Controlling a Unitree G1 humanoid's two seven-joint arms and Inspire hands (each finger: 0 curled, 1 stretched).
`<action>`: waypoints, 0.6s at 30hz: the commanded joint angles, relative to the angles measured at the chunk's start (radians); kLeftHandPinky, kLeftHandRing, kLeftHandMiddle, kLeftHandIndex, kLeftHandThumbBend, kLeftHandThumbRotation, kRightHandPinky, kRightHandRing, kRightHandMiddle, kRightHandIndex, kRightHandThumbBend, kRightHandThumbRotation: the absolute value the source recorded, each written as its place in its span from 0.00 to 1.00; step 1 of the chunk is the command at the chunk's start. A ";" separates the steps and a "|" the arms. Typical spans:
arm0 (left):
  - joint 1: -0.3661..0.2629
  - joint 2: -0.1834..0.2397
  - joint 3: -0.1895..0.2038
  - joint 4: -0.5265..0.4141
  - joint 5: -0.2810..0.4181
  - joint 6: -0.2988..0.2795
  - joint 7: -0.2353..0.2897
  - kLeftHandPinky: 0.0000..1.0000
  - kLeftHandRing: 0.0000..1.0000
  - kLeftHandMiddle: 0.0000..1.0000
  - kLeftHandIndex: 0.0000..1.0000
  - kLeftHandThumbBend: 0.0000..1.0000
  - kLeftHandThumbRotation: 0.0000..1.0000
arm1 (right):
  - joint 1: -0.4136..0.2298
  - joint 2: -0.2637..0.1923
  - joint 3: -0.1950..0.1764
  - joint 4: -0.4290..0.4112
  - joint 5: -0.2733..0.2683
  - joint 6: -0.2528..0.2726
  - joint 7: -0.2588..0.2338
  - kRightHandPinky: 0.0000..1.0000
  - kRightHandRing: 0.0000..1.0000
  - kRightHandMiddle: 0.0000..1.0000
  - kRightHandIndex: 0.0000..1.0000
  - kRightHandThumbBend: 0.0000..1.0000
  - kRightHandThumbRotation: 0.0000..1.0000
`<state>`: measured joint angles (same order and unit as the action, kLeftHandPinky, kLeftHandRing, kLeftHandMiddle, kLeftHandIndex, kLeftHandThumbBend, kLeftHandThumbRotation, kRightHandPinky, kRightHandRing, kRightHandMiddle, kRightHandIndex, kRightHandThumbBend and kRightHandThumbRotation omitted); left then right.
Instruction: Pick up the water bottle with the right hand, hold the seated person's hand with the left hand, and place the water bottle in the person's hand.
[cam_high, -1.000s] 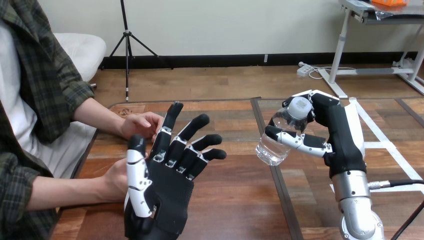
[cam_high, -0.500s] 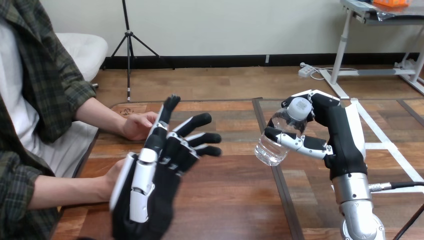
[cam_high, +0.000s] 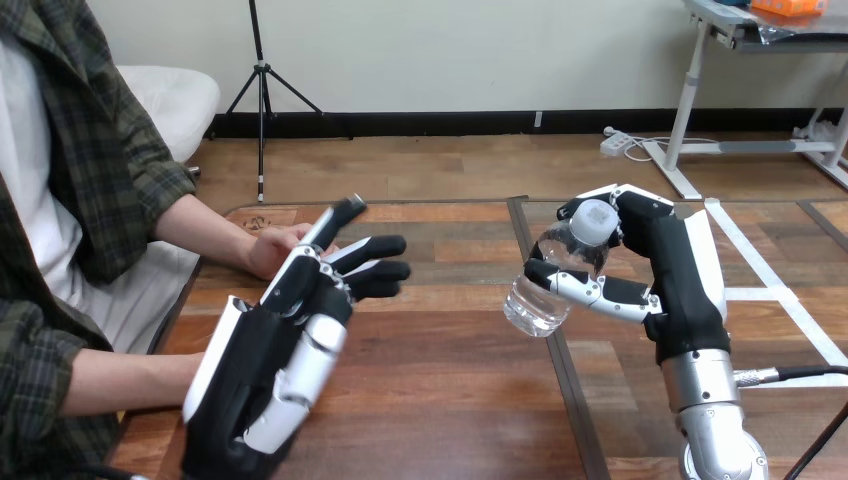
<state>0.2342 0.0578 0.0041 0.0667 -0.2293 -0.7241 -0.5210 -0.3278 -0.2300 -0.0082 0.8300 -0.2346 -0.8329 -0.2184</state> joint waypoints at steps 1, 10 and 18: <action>-0.031 0.033 0.024 -0.076 0.079 -0.058 0.037 0.75 0.79 0.81 0.85 0.61 0.01 | -0.044 0.012 -0.008 -0.056 0.023 -0.038 0.002 0.40 0.45 0.49 0.49 0.74 0.00; 0.007 0.062 0.112 -0.148 0.354 -0.111 0.183 0.70 0.79 0.83 0.81 0.80 0.00 | -0.041 0.017 -0.010 -0.057 0.026 -0.025 0.011 0.40 0.45 0.49 0.49 0.75 0.00; 0.029 0.073 0.190 -0.215 0.615 -0.115 0.330 0.68 0.80 0.85 0.80 0.91 0.00 | -0.041 0.021 -0.011 -0.057 0.029 -0.021 0.017 0.39 0.44 0.49 0.48 0.75 0.00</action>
<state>0.2758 0.1181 0.1301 -0.0639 0.2531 -0.8263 -0.2784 -0.3151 -0.2225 -0.0083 0.8300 -0.2326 -0.8327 -0.1989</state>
